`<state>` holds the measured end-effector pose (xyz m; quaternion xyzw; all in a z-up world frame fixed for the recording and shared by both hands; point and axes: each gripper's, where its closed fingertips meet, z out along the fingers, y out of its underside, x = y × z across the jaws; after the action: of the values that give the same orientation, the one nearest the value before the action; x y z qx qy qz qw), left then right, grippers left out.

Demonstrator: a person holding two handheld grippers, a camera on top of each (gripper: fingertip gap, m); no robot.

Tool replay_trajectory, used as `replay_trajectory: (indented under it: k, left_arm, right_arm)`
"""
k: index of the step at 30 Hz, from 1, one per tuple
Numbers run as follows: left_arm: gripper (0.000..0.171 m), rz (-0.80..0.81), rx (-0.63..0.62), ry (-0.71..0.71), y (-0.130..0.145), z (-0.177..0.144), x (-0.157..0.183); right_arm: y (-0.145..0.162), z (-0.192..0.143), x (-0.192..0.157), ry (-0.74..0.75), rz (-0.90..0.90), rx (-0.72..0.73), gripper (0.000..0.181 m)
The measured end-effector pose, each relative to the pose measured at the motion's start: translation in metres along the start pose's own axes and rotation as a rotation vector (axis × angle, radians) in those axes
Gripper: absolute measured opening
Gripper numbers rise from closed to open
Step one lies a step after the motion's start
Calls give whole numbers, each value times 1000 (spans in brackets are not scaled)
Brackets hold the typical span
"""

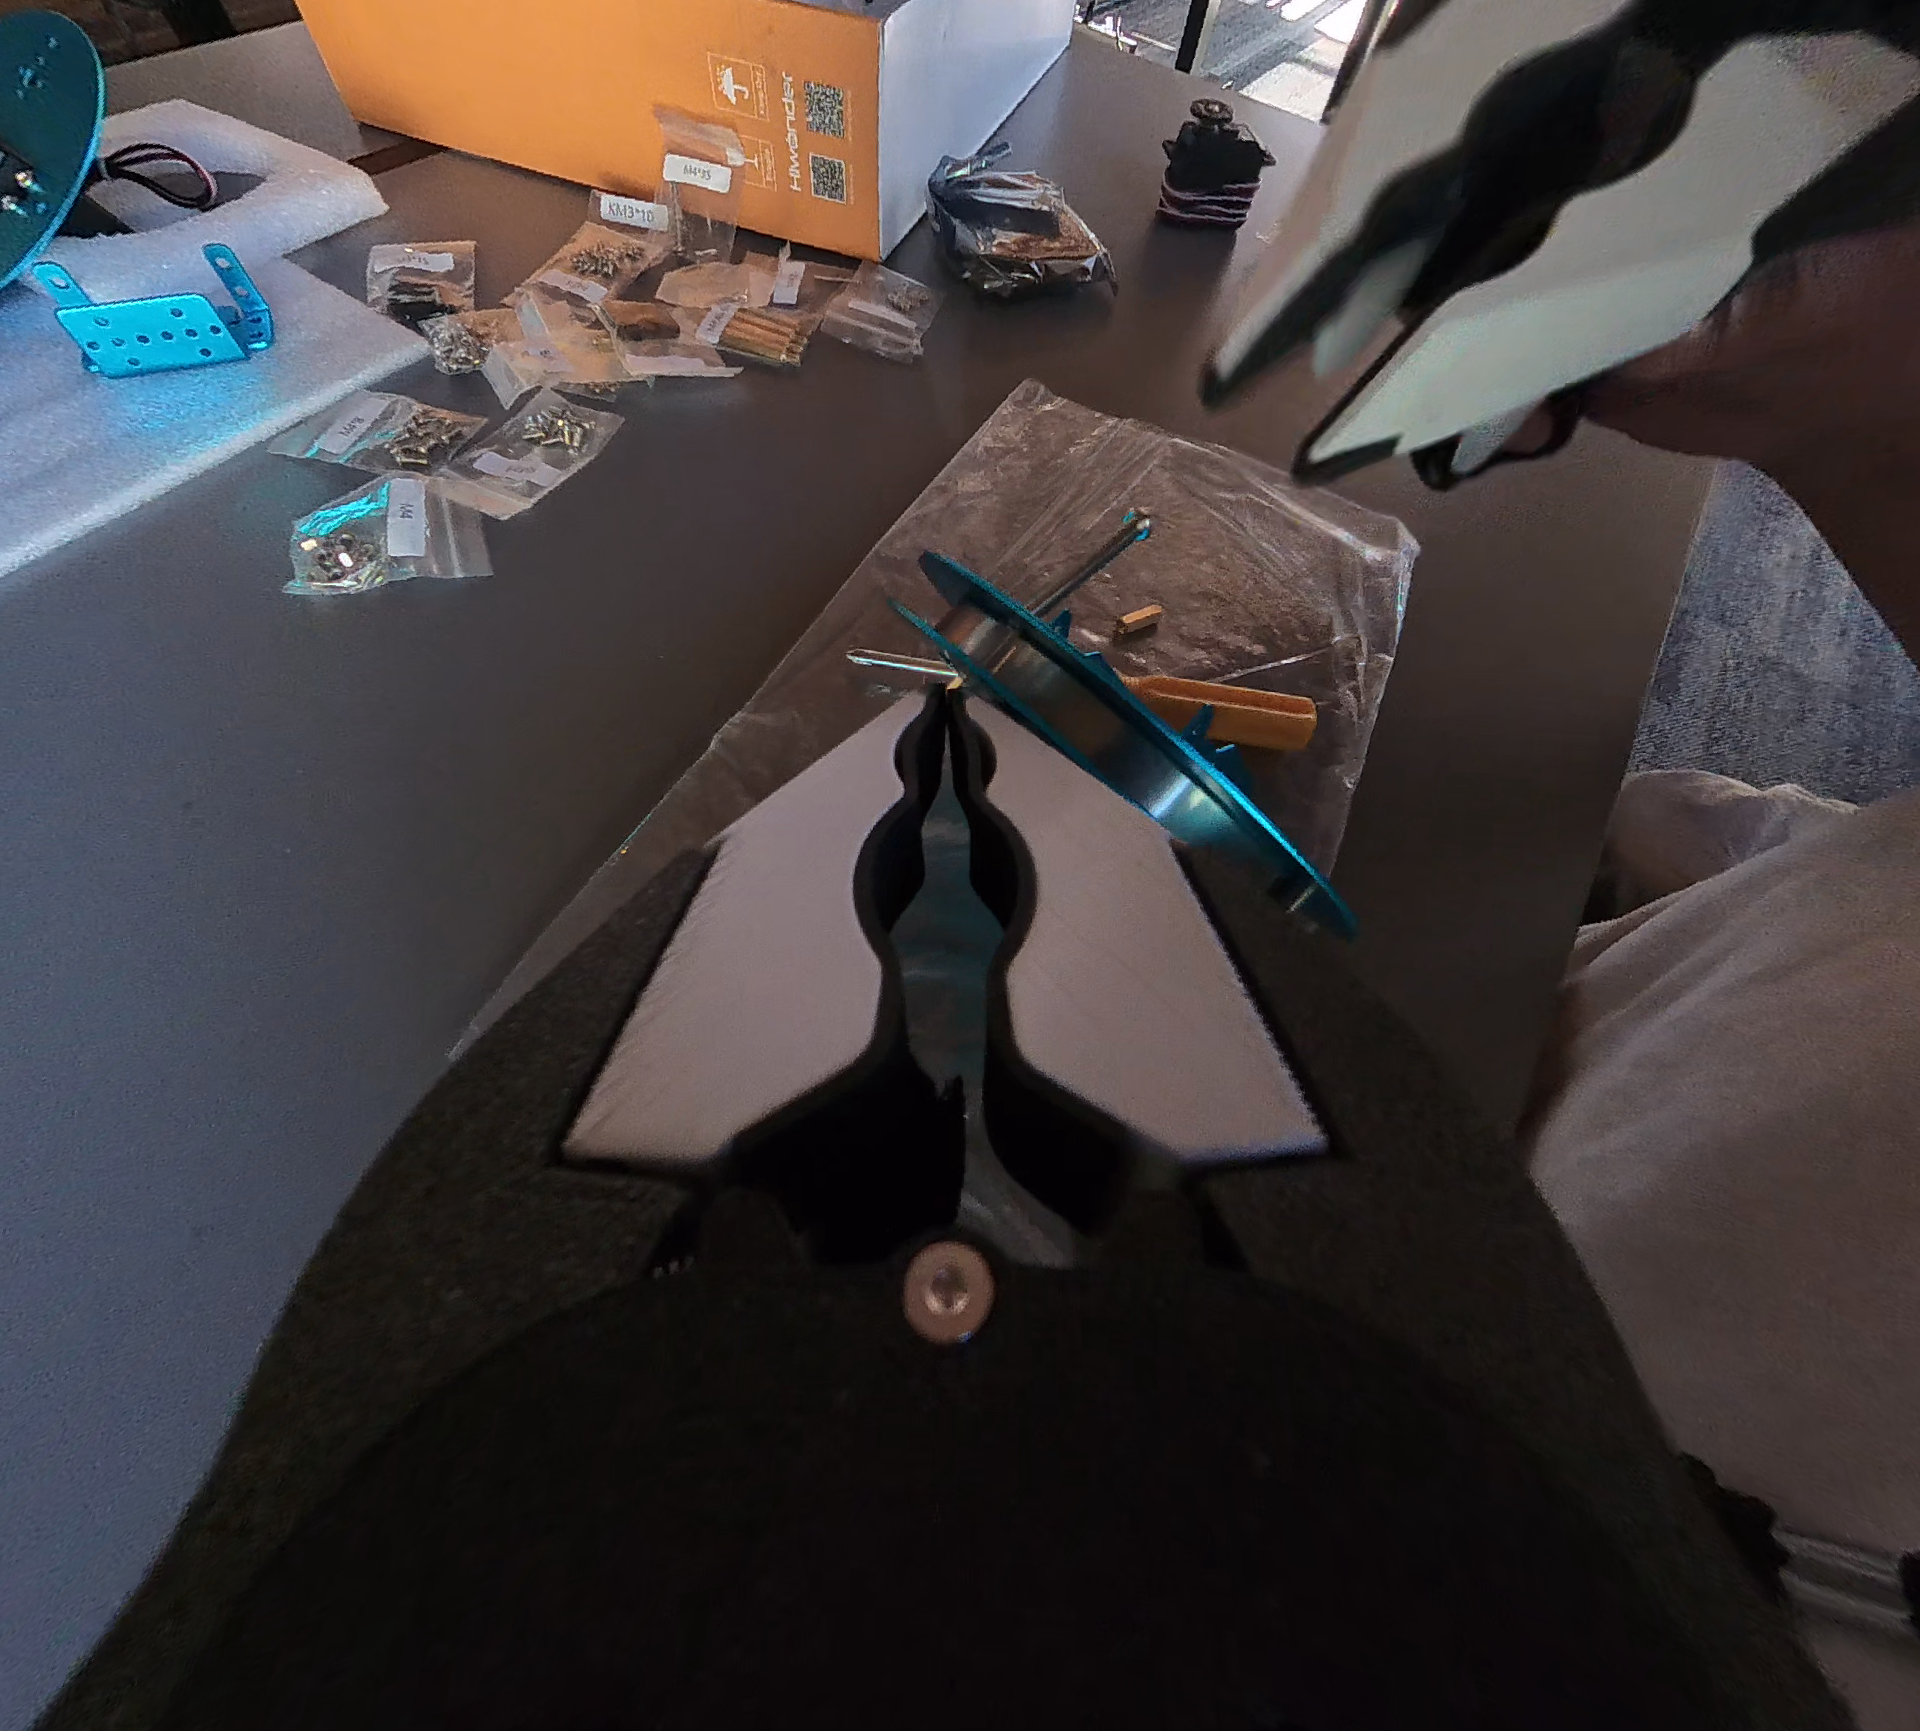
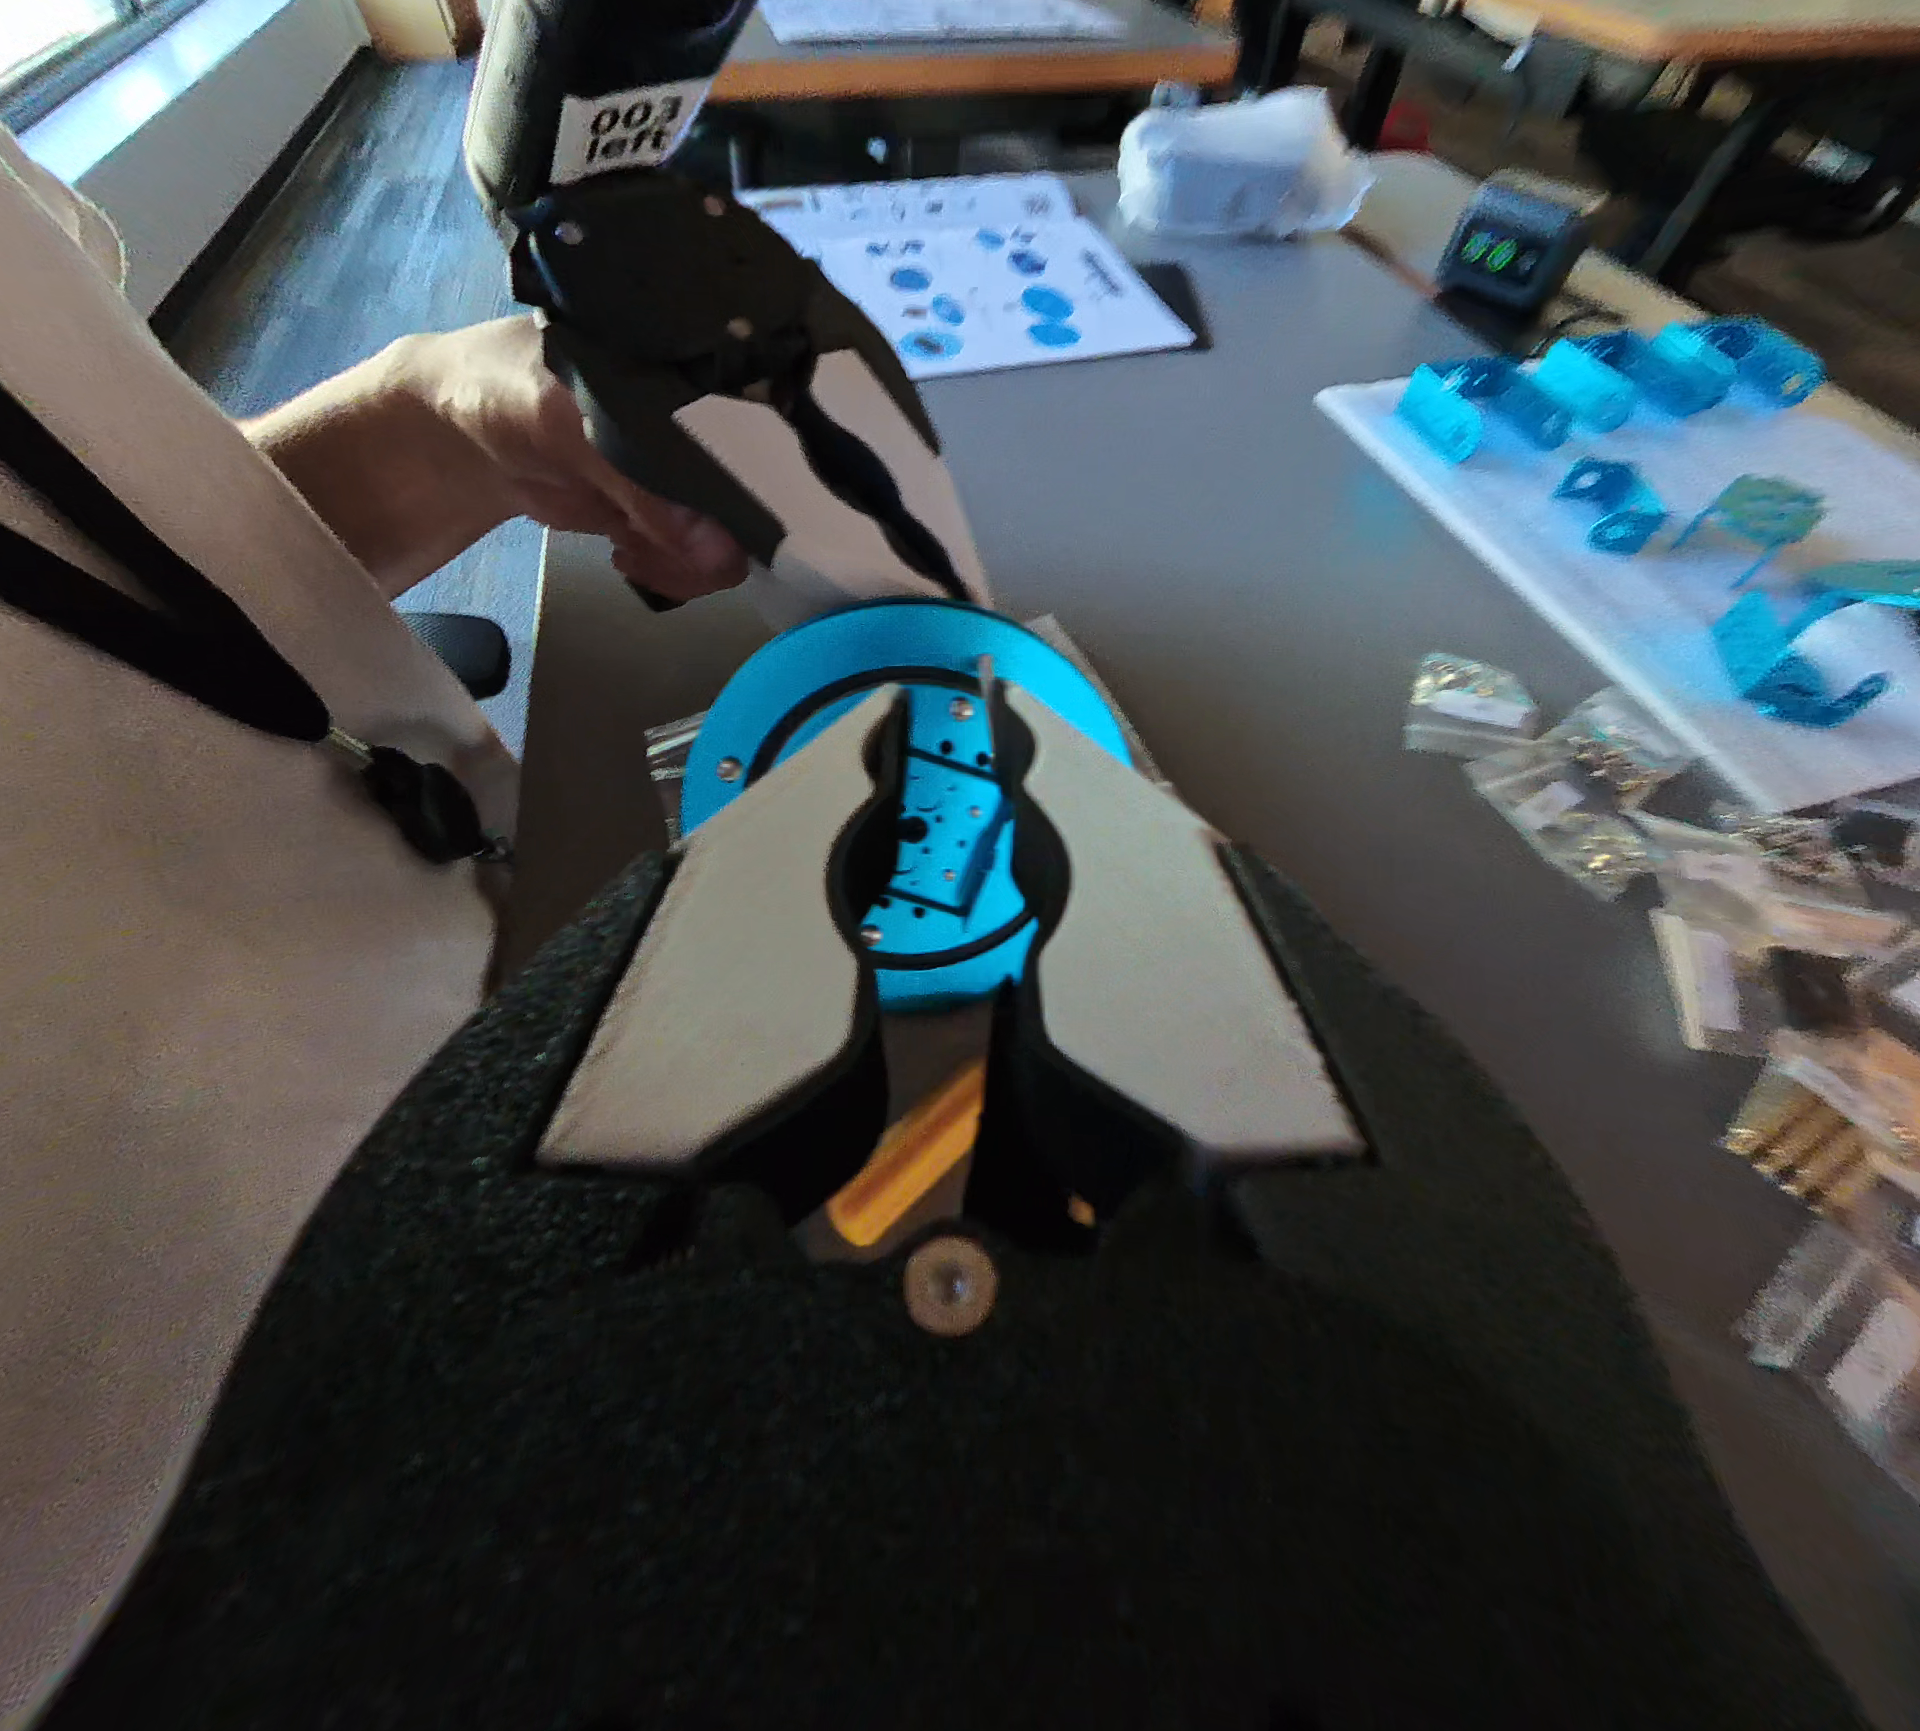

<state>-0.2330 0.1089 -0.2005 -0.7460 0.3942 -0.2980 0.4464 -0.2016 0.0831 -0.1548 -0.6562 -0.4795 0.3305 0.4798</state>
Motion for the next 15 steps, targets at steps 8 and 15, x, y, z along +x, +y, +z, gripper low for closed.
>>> replay_trajectory:
  k: [8,15]
  left_arm:
    - [0,62,-11,36,-3,3,4]
    - [0,191,-1,83,-4,6,5]
  right_arm:
    - [28,6,31,-343,-53,126,74]
    - [45,30,26,-810,28,-117,78]
